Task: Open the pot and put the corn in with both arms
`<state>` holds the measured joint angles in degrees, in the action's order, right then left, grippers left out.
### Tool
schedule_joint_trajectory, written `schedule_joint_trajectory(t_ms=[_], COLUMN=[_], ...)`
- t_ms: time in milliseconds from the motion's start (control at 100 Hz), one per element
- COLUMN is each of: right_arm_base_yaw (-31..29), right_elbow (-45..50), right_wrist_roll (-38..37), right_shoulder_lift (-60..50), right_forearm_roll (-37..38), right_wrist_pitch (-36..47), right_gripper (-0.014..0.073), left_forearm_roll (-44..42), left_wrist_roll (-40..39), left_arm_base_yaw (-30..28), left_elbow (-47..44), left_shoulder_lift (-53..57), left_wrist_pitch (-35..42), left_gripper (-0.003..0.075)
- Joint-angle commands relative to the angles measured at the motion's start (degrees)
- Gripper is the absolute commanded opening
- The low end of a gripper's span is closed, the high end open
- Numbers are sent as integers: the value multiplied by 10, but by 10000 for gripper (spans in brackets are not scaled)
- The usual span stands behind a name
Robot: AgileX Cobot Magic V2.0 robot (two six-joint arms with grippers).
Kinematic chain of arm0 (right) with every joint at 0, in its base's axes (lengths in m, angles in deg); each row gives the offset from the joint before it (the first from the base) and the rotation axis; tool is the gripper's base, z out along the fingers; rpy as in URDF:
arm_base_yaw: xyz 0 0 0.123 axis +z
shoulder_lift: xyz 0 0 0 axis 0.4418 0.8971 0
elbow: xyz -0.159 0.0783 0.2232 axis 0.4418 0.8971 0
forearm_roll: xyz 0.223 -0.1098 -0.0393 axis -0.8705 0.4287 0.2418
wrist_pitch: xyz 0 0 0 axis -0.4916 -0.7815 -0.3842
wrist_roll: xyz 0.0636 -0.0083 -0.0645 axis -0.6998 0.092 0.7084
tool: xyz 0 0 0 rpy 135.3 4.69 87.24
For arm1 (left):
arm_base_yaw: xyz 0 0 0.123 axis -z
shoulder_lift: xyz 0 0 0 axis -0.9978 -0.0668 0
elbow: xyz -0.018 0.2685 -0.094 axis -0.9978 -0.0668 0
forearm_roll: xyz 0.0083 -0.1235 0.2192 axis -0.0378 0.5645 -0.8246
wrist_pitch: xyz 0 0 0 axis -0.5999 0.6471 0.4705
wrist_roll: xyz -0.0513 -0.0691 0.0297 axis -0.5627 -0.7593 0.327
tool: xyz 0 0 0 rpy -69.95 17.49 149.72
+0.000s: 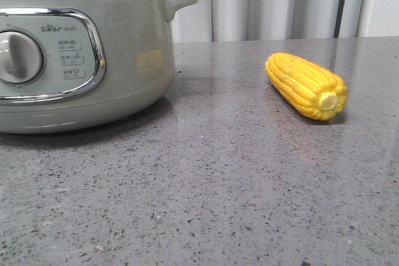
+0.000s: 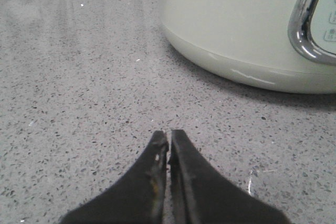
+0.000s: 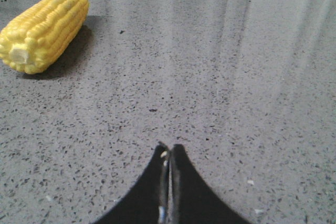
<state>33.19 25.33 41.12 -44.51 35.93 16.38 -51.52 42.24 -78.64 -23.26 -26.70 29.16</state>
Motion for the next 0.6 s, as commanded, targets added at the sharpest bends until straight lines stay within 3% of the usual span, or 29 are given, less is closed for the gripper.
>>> schedule_joint_trajectory(t_ms=[0, 390, 510, 590], right_arm_base_yaw=[-3, -3, -3, -3], right_elbow=[10, 10, 10, 10], right_wrist_roll=[3, 3, 3, 3], right_shoulder_lift=[-10, -10, -10, -10], right_forearm_roll=[3, 30, 126, 109], right_wrist_pitch=[12, 9, 81, 185], right_gripper=[-67, -67, -67, -67], left_forearm_roll=[7, 4, -6, 46], left_wrist_roll=[-6, -6, -6, -10], left_arm_base_yaw=[-1, -1, -1, -1], left_elbow=[-16, -16, -16, -16], left_shoulder_lift=[15, 15, 15, 15], left_wrist_pitch=[24, 24, 37, 87], left_gripper=[-20, -20, -20, -20])
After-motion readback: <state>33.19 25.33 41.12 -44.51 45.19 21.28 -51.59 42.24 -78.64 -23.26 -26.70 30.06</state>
